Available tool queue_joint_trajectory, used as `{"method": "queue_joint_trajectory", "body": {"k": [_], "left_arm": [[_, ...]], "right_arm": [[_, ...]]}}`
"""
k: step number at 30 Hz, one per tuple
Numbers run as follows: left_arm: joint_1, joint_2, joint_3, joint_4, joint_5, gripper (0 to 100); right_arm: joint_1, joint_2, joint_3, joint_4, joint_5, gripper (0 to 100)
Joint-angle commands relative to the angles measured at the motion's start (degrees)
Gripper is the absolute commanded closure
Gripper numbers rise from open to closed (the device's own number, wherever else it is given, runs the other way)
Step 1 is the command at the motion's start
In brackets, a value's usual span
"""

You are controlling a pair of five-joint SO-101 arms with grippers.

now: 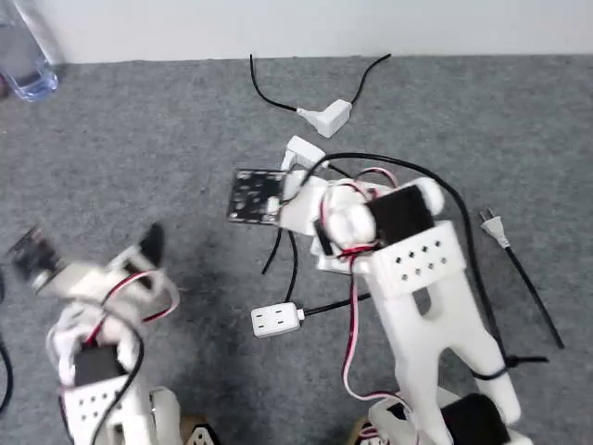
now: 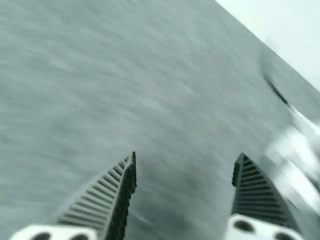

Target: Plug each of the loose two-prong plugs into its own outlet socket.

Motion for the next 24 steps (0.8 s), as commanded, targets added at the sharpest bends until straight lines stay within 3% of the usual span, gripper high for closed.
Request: {"method": "queue_joint_trajectory", "body": {"k": [1, 2, 8, 17, 24], "left_arm": [[-7.4, -12.2, 12.9, -5.8, -4.1, 70], [-8.3, -15.6, 16.2, -6.3, -4.9, 70], [-11.9, -28.4, 15.6, 9.1, -5.3, 70], [-8.6, -26.6, 15.6, 8.3, -5.5, 70], [-8.4, -26.5, 15.6, 8.4, -5.5, 70]], "right_arm": [[-3.9, 5.3, -8.0, 3.3, 0.6, 99.1], [-4.8, 8.0, -10.4, 4.6, 0.7, 99.1], [-7.4, 23.6, -20.9, 7.3, 1.8, 99.1], [-12.4, 29.8, -20.7, 7.5, 0.1, 99.1], [-16.7, 29.8, -11.3, 7.3, -0.6, 99.1]]}}
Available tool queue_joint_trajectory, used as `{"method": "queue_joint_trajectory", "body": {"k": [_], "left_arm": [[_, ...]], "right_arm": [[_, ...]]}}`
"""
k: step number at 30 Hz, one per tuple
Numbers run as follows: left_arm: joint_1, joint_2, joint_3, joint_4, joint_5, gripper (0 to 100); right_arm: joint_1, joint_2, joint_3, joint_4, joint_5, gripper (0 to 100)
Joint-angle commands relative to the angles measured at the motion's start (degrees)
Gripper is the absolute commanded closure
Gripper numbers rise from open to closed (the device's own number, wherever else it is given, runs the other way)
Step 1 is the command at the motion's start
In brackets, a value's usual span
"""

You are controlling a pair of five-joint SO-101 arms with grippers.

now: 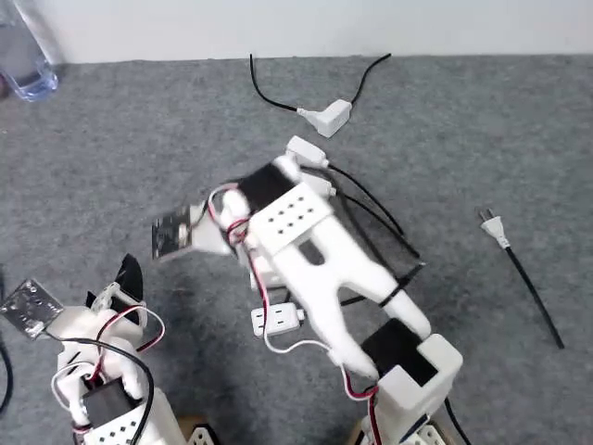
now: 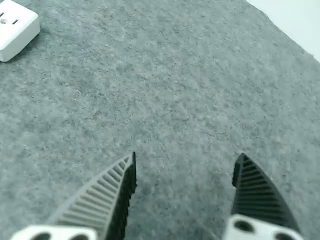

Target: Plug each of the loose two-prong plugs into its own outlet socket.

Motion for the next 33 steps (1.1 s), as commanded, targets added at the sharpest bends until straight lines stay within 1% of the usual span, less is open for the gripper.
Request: {"method": "queue_joint_trajectory", "body": {"k": [1, 6, 9, 14, 19, 23, 28, 33], "left_arm": [[0.5, -0.3, -0.5, 0.1, -0.4, 70], [0.4, -0.2, -0.5, 0.2, -0.4, 70], [0.4, -0.2, -0.5, 0.2, -0.4, 70], [0.4, -0.2, -0.4, 0.2, -0.4, 70], [0.4, -0.4, -0.4, 1.3, -0.5, 70], [0.4, -0.4, -0.4, 1.3, -0.5, 70], [0.4, -0.4, -0.4, 1.3, -0.5, 70], [0.4, -0.4, -0.4, 1.3, -0.5, 70]], "right_arm": [[-1.7, -0.5, 1.4, 2.3, -0.7, 99.1], [-1.9, -0.3, 2.5, 2.2, -0.8, 99.1], [-2.2, -0.5, 5.3, -0.4, -0.9, 99.1], [-5.0, -0.5, 9.8, -5.6, -2.3, 99.1], [-5.6, 0.0, 9.7, -6.6, -1.8, 99.1], [-5.2, 0.1, 9.8, -6.9, 0.1, 99.1], [-5.4, 0.2, 9.9, -8.8, 0.2, 99.1], [-5.5, 2.9, 9.8, -9.2, 1.5, 99.1]]}}
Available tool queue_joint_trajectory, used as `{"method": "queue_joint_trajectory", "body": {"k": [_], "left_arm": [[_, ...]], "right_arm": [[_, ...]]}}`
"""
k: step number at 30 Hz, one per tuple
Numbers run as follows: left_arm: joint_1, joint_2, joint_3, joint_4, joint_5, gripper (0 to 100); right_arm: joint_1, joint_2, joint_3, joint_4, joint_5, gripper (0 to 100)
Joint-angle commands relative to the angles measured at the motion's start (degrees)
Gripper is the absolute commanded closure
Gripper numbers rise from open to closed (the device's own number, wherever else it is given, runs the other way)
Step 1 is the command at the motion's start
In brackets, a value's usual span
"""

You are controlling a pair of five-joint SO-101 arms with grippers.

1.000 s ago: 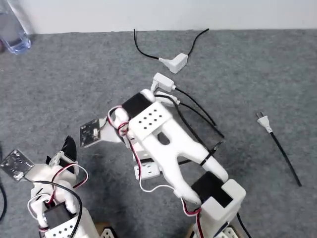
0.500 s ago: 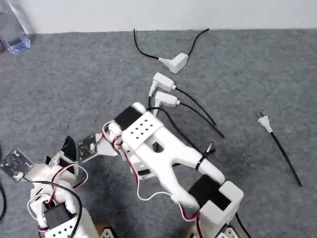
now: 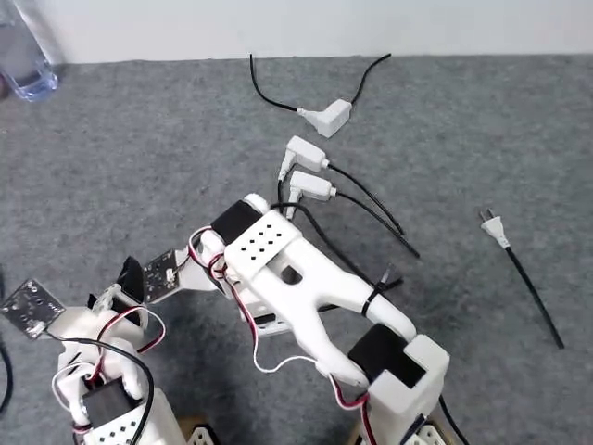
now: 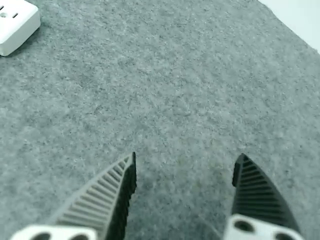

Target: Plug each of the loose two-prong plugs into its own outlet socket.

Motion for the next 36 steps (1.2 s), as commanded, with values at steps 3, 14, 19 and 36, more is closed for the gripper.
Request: {"method": "queue_joint_trajectory", "body": {"k": [3, 14, 19, 36], "left_arm": [[0.4, -0.4, -0.4, 0.2, -0.5, 70], [0.4, -0.4, -0.4, 0.3, -0.5, 70], [0.4, -0.4, -0.4, 0.3, -0.5, 70], [0.5, -0.4, -0.4, 0.3, -0.5, 70]], "right_arm": [[-0.1, 2.5, -0.5, -0.9, 1.9, 99.1], [0.1, 3.2, -3.3, 0.5, 2.2, 99.1], [3.7, 3.2, -9.4, 5.9, 2.3, 99.1], [33.1, -14.8, 15.9, 3.5, 16.3, 99.1]]}}
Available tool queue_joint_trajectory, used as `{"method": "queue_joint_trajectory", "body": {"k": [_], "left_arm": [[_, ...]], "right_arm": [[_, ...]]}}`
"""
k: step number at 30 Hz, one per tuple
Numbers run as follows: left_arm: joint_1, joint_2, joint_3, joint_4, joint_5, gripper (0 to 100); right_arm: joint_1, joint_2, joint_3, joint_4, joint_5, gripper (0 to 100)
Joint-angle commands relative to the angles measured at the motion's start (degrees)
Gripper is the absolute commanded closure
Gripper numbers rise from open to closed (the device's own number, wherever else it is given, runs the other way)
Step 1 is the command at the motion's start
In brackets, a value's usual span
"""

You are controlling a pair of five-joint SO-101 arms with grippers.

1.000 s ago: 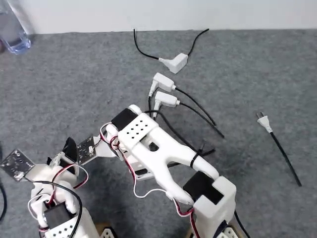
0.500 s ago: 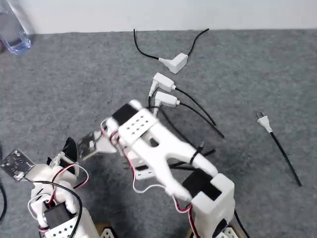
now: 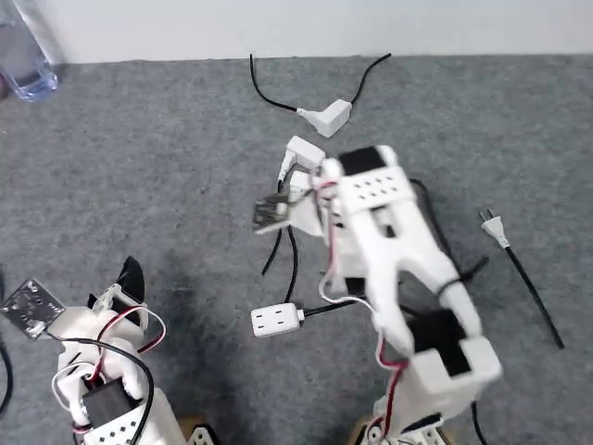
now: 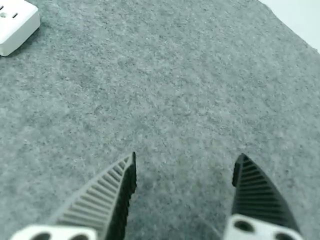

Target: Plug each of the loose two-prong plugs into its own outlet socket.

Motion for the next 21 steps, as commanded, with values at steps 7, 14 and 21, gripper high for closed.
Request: {"method": "queue_joint_trajectory", "body": {"k": [7, 14, 21], "left_arm": [[0.6, -0.4, -0.4, 0.3, -0.4, 70], [0.5, -0.3, -0.4, 0.3, -0.4, 70], [0.4, -0.3, -0.4, 0.3, -0.4, 70]], "right_arm": [[3.7, -16.0, 30.0, -19.8, 5.5, 99.1], [3.7, -16.3, 34.4, -23.3, 5.4, 98.9], [3.5, -16.8, 39.9, -23.2, 5.4, 80.4]]}}
